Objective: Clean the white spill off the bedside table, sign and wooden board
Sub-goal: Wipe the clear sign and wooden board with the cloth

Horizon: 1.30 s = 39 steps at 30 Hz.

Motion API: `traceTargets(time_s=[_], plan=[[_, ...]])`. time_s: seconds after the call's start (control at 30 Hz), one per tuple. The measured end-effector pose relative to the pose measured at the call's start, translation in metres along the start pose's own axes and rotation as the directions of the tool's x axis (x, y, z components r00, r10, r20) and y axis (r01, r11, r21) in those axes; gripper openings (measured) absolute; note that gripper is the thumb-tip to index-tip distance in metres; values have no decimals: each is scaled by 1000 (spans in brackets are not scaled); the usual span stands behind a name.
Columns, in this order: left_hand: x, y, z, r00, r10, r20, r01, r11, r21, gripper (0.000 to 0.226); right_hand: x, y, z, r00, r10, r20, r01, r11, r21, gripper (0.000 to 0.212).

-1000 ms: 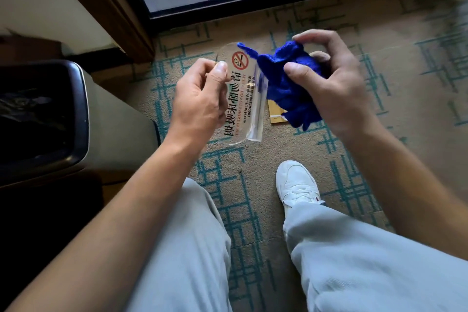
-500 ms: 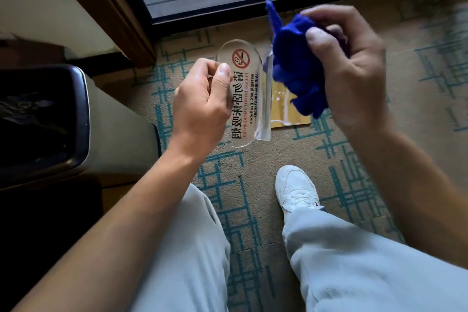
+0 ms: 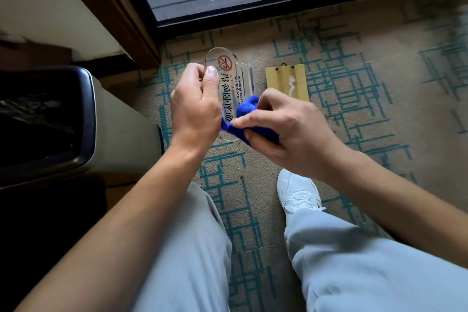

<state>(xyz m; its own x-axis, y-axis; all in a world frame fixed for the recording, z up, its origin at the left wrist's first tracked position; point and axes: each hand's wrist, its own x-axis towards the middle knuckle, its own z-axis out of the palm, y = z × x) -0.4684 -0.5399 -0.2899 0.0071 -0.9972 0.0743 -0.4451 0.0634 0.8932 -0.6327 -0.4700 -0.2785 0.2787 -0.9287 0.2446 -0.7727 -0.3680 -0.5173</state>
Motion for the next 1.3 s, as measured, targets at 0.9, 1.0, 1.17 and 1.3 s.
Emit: traceTargets(time_s=[0.9,1.0,1.17,1.3], plan=[[9,-11,-6,957,-289,-3,280,928,-245,18,-21,22,7,920,341,-193,-252,892,375,22],[6,-7,-3,934,-353,51,351,883,-311,13,-8,29,6,892,432,-130,-357,853,381,41],[-4,1,4,892,-397,217,453,789,-416,14,-3,30,26,902,432,9,-407,842,353,45],[-2,3,-1,901,-354,250,404,895,-189,40,-2,34,26,875,470,-113,-415,850,325,16]])
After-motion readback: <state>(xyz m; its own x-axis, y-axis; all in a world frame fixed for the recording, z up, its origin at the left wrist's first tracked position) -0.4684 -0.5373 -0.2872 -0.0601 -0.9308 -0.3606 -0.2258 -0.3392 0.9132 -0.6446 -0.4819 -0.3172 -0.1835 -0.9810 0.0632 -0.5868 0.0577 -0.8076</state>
